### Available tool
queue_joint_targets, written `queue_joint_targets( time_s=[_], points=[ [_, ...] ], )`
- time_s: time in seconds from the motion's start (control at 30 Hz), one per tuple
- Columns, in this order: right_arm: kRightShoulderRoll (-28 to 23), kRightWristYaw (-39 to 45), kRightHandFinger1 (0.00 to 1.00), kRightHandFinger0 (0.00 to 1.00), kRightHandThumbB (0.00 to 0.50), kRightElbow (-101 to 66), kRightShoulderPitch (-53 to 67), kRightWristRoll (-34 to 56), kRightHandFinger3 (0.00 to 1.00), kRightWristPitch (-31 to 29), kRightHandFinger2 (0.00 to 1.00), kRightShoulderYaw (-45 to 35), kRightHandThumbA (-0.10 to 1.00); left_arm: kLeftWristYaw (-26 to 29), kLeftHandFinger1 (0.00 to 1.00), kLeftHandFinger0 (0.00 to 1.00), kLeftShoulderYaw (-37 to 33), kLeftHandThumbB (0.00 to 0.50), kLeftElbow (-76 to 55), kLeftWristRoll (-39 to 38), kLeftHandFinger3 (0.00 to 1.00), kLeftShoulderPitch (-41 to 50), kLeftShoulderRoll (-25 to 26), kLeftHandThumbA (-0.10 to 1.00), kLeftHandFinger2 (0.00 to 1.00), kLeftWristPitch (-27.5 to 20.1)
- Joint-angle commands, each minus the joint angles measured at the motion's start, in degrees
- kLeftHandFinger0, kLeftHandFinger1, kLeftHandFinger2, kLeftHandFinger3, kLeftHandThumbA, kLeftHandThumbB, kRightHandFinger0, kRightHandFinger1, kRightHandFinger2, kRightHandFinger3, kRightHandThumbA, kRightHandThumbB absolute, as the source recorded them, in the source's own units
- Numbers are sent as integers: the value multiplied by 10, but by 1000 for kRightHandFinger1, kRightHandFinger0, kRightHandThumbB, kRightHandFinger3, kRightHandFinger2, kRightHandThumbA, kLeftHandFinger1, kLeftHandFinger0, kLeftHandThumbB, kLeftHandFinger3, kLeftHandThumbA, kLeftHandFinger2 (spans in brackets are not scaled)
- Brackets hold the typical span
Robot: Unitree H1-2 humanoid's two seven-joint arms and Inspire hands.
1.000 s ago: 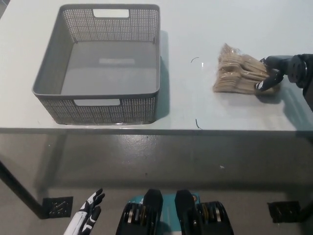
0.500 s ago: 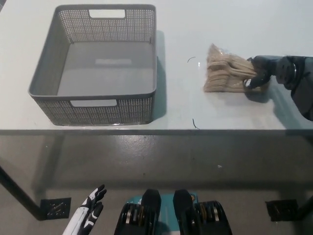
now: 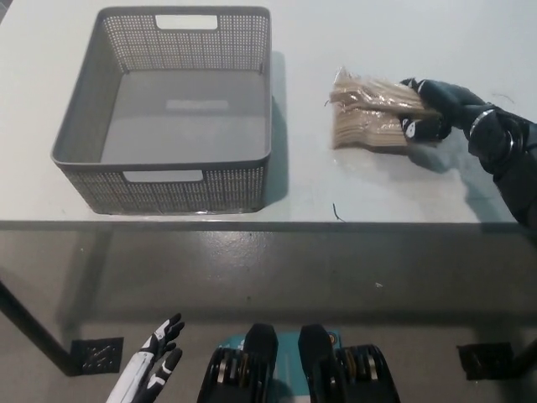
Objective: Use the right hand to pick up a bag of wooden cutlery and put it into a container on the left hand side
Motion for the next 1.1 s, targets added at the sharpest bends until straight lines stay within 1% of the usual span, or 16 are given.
queue_joint_targets(
  time_s=[0.0,0.03,0.1,0.2,0.27,0.37,0.4,0.47,0.57,0.67,0.73,0.77,0.87,0.93,1.0,1.07],
  points=[
    [-13,-68,547,89,100,-7,-35,33,928,-45,874,-24,-100,3,1000,1000,-1,348,-14,8,1000,-5,10,961,1000,-22],
    [-13,-69,545,89,100,-7,-36,33,928,-45,873,-24,-100,3,1000,1000,-1,349,-14,7,1000,-5,9,960,1000,-22],
    [-12,-77,491,67,113,-10,-37,37,868,-44,815,-33,-100,4,1000,1000,-1,344,-11,5,1000,-6,9,953,1000,-22],
    [-10,-82,422,1,110,-13,-37,62,812,-49,749,-62,-100,4,1000,1000,-2,347,-9,6,1000,-7,9,959,1000,-22],
    [-6,-67,435,0,106,-16,-38,92,804,-49,799,-96,-100,6,1000,1000,-1,342,-10,7,1000,-6,9,958,1000,-22],
    [1,-49,460,28,122,-20,-43,134,773,-37,830,-146,-100,8,1000,1000,-1,340,-11,11,1000,-4,9,968,1000,-22],
    [5,-52,474,31,134,-23,-46,140,782,-26,844,-160,-100,5,1000,1000,1,346,-11,7,1000,-3,8,968,1000,-22],
    [8,-52,481,9,132,-24,-47,148,811,-32,841,-175,-100,5,1000,1000,0,340,-12,4,1000,-1,8,963,1000,-22],
    [15,-59,476,0,138,-27,-55,161,787,-19,814,-200,-100,5,1000,1000,-2,332,-7,5,1000,-2,10,962,1000,-22],
    [23,-65,459,0,120,-32,-60,163,787,-17,791,-210,-100,5,1000,1000,-2,335,-7,3,1000,0,10,958,1000,-22],
    [28,-64,458,0,122,-36,-64,168,791,-17,791,-215,-100,7,1000,1000,-2,337,-5,4,1000,0,11,962,1000,-22],
    [34,-62,425,0,127,-41,-68,170,823,-13,784,-217,-100,6,1000,1000,-2,334,-6,4,1000,1,11,961,1000,-22],
    [50,-62,376,0,121,-57,-76,167,829,-11,773,-212,-100,5,1000,1000,-2,336,-7,4,1000,1,11,957,1000,-22],
    [59,-55,384,0,130,-63,-79,172,814,-23,763,-212,-100,-1,1000,1000,-2,331,-6,-3,1000,3,10,944,1000,-22],
    [73,-53,420,0,130,-61,-88,171,739,-36,740,-206,-100,0,1000,1000,-2,334,-6,-1,1000,3,9,942,1000,-22],
    [87,-58,445,12,134,-57,-97,165,760,-39,749,-199,-100,-2,1000,1000,-3,339,-5,1,1000,4,9,951,1000,-22]
  ],
)
